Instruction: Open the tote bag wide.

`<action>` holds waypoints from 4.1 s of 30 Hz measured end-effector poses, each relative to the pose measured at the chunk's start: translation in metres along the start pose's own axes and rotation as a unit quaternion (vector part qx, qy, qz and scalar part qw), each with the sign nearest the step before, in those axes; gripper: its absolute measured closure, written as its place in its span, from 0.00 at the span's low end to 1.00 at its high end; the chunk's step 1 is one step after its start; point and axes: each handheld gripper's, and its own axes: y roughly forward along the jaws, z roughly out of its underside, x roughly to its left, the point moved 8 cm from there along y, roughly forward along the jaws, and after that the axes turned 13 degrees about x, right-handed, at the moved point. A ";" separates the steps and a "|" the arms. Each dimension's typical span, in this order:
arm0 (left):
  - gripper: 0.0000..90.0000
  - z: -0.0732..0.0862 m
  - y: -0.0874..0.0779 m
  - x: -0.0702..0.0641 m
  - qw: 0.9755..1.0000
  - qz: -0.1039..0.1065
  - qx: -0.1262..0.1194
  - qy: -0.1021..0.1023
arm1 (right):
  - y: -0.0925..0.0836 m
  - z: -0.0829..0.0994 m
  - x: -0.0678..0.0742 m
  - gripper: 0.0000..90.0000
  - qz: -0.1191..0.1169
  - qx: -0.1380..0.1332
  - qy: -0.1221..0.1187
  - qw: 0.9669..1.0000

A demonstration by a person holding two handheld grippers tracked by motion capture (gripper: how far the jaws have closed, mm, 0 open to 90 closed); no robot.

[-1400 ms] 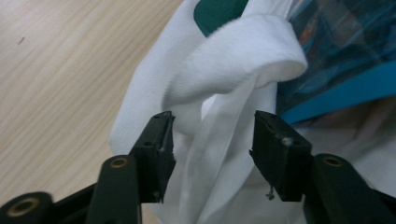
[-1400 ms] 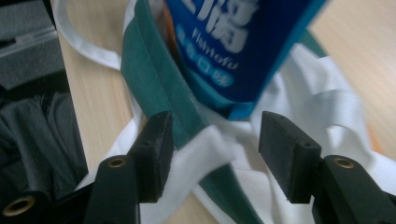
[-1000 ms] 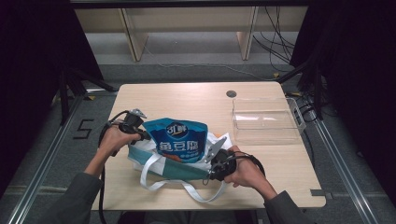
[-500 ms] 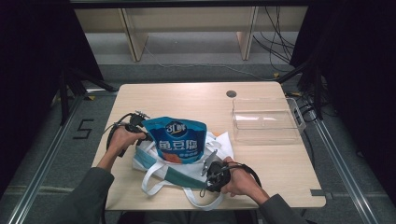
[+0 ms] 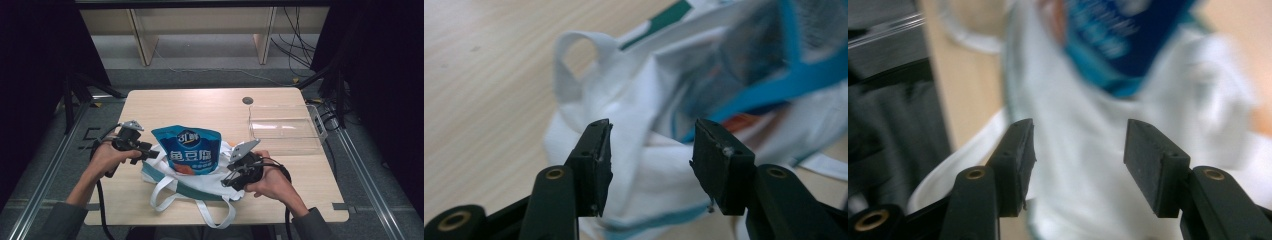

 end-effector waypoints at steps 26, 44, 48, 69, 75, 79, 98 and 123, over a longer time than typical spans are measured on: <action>0.91 0.062 0.071 -0.072 0.985 0.072 0.074 0.139 | 0.040 -0.019 -0.100 1.00 0.073 0.023 0.078 0.994; 0.75 0.063 0.061 -0.073 0.989 0.091 0.058 0.105 | 0.079 -0.005 -0.115 0.85 0.065 0.043 0.131 0.988; 0.66 0.050 0.036 -0.071 0.991 0.096 0.012 0.097 | 0.050 -0.008 -0.107 0.76 0.058 0.002 0.140 0.988; 0.99 0.037 0.069 0.027 1.000 -0.018 0.009 -0.016 | 0.063 0.046 -0.083 1.00 0.055 0.090 0.091 0.990; 0.99 0.037 0.077 0.029 1.000 -0.020 0.007 -0.021 | 0.072 0.050 -0.090 1.00 0.052 0.089 0.105 0.989; 0.99 0.036 0.078 0.032 1.000 -0.018 0.004 -0.022 | 0.072 0.048 -0.092 1.00 0.049 0.086 0.112 0.989; 0.80 0.028 0.053 0.022 1.000 -0.004 -0.022 -0.019 | 0.040 0.035 -0.088 0.89 0.021 0.005 0.155 0.988; 0.37 0.044 -0.003 -0.036 0.995 -0.031 -0.090 -0.025 | 0.006 0.033 -0.084 0.50 0.045 -0.024 0.132 0.990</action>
